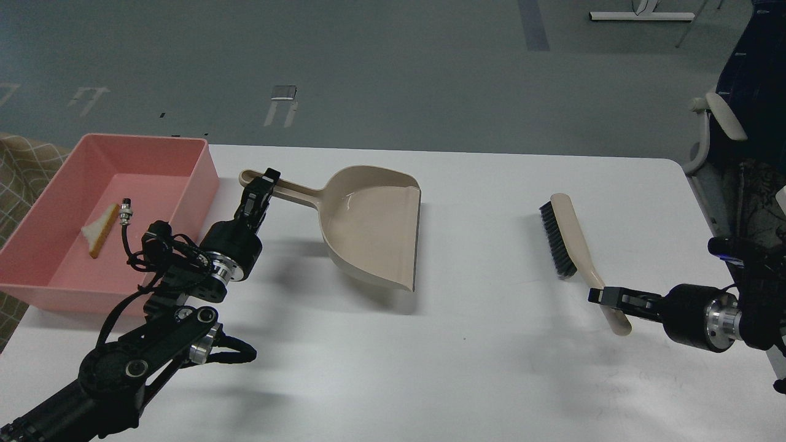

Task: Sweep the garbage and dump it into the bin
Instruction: 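Lower the empty dustpan back onto the table with the left gripper, then release the dustpan handle and set down the brush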

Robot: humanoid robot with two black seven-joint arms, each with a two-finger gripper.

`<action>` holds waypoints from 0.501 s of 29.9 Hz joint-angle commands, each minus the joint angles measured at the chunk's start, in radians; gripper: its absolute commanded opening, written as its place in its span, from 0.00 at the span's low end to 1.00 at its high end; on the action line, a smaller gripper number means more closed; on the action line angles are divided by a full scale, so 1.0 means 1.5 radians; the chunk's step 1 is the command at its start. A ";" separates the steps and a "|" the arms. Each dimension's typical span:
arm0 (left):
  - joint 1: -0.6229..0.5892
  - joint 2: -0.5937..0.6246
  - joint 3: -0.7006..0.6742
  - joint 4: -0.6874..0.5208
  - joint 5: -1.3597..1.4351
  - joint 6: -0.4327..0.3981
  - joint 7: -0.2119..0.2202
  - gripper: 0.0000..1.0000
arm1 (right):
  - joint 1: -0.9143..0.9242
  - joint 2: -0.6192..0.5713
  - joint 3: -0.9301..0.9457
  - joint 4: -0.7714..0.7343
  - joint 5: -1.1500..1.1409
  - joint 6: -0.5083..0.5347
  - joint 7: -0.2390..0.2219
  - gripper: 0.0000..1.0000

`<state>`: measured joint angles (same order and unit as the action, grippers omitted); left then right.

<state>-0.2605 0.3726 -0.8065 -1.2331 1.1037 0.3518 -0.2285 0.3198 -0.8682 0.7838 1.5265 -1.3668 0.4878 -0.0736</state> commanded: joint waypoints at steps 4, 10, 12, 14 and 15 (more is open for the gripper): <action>0.001 -0.040 0.000 0.043 0.000 0.034 -0.006 0.00 | 0.002 0.000 0.000 0.000 0.000 0.001 0.000 0.00; 0.000 -0.060 -0.001 0.055 -0.001 0.073 -0.024 0.00 | 0.002 0.000 -0.001 -0.001 0.000 0.000 0.000 0.00; 0.000 -0.061 0.000 0.057 -0.001 0.075 -0.030 0.00 | 0.002 0.000 -0.001 -0.001 0.000 0.000 0.000 0.00; 0.001 -0.060 0.000 0.059 0.000 0.075 -0.034 0.00 | 0.002 0.000 -0.001 -0.001 0.000 0.001 0.000 0.00; 0.001 -0.061 0.000 0.059 0.000 0.076 -0.034 0.00 | 0.002 0.000 -0.001 -0.001 0.000 0.001 0.000 0.00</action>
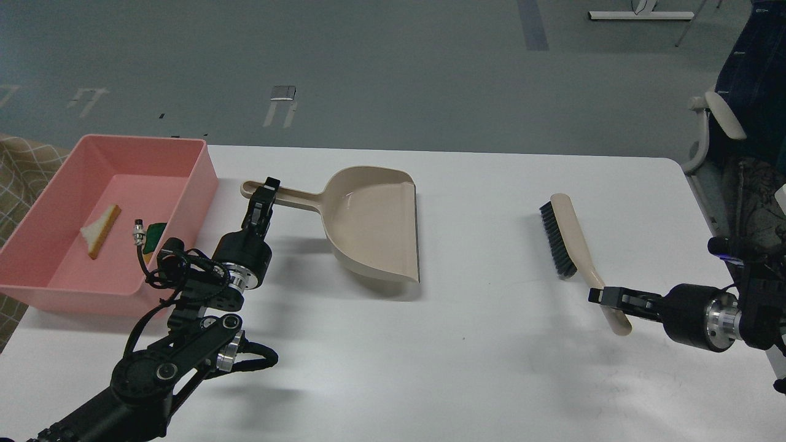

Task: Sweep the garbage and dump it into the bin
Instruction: 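Release the dustpan handle and set down the brush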

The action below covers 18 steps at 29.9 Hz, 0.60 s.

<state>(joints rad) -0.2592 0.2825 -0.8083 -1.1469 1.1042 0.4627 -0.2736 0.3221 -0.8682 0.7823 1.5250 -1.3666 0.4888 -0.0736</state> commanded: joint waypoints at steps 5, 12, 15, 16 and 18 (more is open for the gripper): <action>0.007 -0.002 0.001 0.002 0.000 0.003 -0.013 0.00 | 0.000 0.001 0.000 0.000 0.000 0.000 0.000 0.00; 0.011 -0.005 0.002 0.015 -0.001 0.003 -0.030 0.00 | 0.000 0.002 0.000 0.000 0.000 0.000 0.000 0.00; 0.012 -0.013 0.002 0.024 -0.001 0.003 -0.042 0.00 | 0.000 0.002 0.000 0.000 0.000 -0.001 0.000 0.00; 0.016 -0.013 0.002 0.027 -0.001 0.003 -0.042 0.00 | 0.000 0.002 0.000 0.000 0.000 0.000 0.000 0.00; 0.017 -0.013 0.002 0.028 -0.001 0.003 -0.042 0.00 | 0.000 0.002 0.000 0.000 0.000 -0.001 0.000 0.00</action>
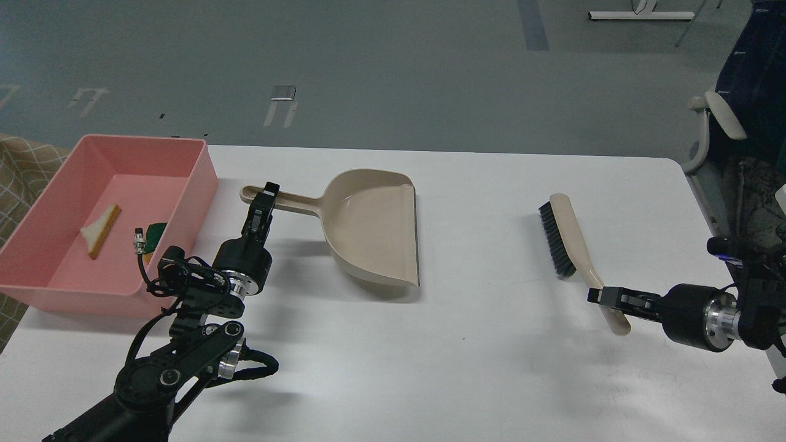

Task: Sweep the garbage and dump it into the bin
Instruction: 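Release the dustpan handle and set down the brush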

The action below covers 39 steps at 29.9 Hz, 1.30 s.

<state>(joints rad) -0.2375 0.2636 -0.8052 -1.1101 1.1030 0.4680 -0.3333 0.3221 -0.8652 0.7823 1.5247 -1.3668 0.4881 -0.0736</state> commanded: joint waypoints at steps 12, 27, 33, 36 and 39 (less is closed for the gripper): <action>0.004 0.000 0.013 0.006 -0.001 -0.002 -0.003 0.17 | 0.000 0.002 0.000 0.000 0.000 0.000 0.000 0.00; 0.006 0.002 0.019 0.006 -0.004 -0.011 -0.005 0.90 | 0.000 0.002 0.000 0.000 0.000 0.000 0.000 0.00; 0.031 0.023 0.052 -0.006 -0.003 -0.051 -0.005 0.94 | 0.000 0.001 -0.001 0.000 0.001 0.000 0.000 0.00; 0.044 0.039 0.052 -0.017 -0.003 -0.054 -0.006 0.95 | -0.001 0.000 -0.001 0.000 0.003 0.000 0.000 0.00; 0.049 0.046 0.053 -0.026 -0.003 -0.058 -0.006 0.95 | -0.001 -0.001 -0.001 0.000 0.004 0.000 0.000 0.00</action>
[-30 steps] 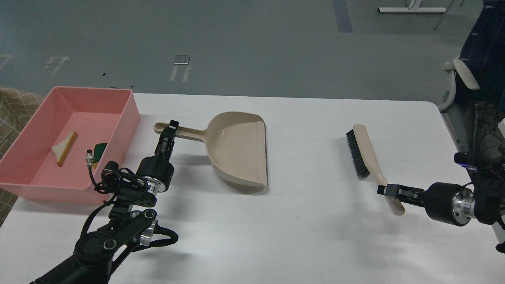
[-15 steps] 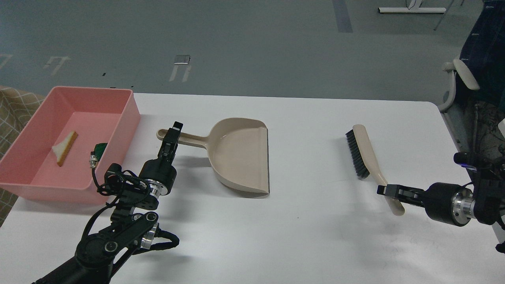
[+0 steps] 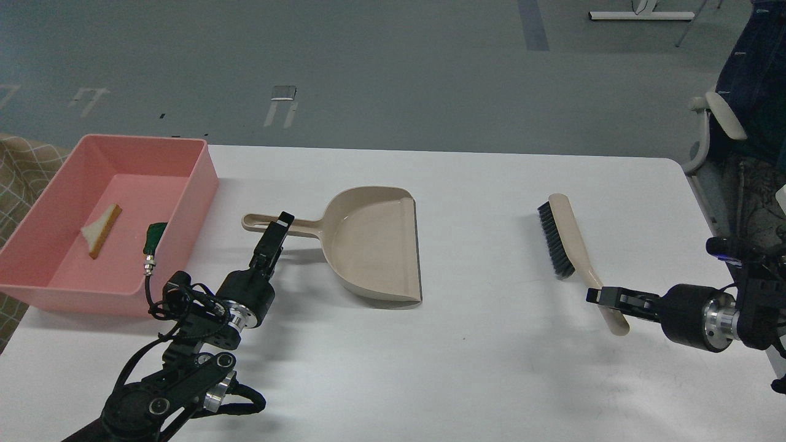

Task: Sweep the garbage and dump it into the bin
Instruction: 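Release the dustpan handle and set down the brush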

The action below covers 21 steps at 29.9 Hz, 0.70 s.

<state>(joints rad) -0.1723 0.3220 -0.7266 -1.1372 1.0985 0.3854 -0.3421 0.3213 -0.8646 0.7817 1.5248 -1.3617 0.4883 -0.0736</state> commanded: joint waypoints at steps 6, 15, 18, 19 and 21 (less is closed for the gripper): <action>0.019 0.047 0.000 -0.058 -0.005 -0.022 -0.001 0.95 | -0.001 -0.001 -0.001 0.000 0.001 0.000 0.000 0.03; 0.030 0.076 -0.006 -0.081 -0.008 -0.028 -0.007 0.95 | 0.004 0.002 -0.001 0.000 0.002 0.000 -0.006 0.43; 0.029 0.076 -0.006 -0.081 -0.008 -0.028 -0.007 0.95 | 0.004 0.000 -0.001 0.001 0.003 0.000 -0.007 0.55; 0.029 0.076 -0.006 -0.081 -0.008 -0.028 -0.007 0.95 | 0.004 0.000 -0.001 0.001 0.003 0.000 -0.007 0.55; 0.029 0.076 -0.005 -0.081 -0.008 -0.029 -0.007 0.95 | 0.004 -0.002 -0.001 0.001 0.003 0.000 -0.008 0.59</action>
<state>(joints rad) -0.1284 0.4354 -0.7363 -1.2594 1.0861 0.3436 -0.3527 0.3266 -0.8632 0.7805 1.5257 -1.3579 0.4888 -0.0841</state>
